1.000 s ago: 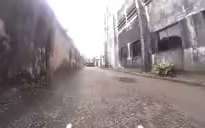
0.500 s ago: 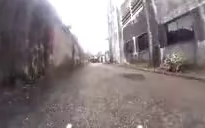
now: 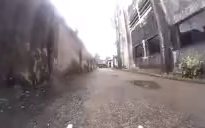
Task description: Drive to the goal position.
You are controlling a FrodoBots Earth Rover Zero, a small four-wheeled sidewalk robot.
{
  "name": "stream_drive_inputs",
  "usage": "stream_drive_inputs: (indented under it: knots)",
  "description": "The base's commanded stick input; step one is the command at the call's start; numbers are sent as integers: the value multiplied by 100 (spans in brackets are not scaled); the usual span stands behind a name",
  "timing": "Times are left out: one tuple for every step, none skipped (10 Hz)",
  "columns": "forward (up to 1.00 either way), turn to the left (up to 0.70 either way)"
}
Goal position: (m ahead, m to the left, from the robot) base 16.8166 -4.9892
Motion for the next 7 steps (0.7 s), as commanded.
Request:
stream_drive_inputs:
  knots:
    - [70, 0]
    - [70, 0]
    - [70, 0]
    - [70, 0]
    - [70, 0]
    - [70, 0]
    - [70, 0]
